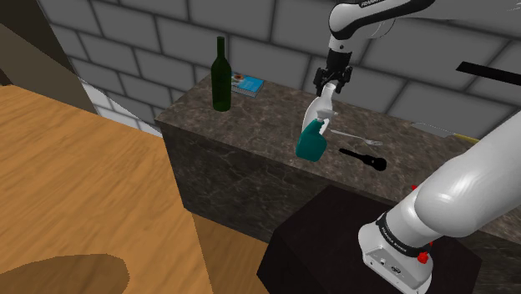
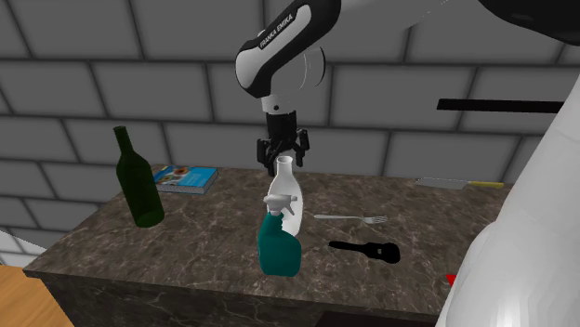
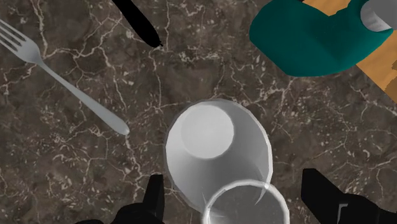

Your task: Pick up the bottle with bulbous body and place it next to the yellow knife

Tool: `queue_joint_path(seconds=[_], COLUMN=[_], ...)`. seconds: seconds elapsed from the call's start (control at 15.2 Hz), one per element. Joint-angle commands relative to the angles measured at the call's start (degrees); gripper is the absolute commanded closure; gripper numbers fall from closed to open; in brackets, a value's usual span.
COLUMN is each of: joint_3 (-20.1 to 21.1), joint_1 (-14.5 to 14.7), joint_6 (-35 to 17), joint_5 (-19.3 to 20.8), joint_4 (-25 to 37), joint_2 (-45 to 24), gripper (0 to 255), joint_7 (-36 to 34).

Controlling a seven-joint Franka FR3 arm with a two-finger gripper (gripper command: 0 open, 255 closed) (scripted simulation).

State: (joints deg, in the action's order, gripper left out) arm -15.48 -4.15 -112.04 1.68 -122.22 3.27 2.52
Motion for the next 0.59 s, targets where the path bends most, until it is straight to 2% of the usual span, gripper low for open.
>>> queue_joint_path(seconds=[0.0,0.2,0.26,0.53], joint_3=[0.0,0.0,0.0,0.0], joint_1=[0.0,0.0,0.0,0.0], joint_6=[0.0,0.0,0.0,0.0], joint_5=[0.0,0.0,0.0,0.0], joint_4=[-0.1,0.0,0.0,0.0], joint_2=[0.0,0.0,0.0,0.0], gripper=[0,0,255,255], joint_7=[0.0,0.0,0.0,0.0])
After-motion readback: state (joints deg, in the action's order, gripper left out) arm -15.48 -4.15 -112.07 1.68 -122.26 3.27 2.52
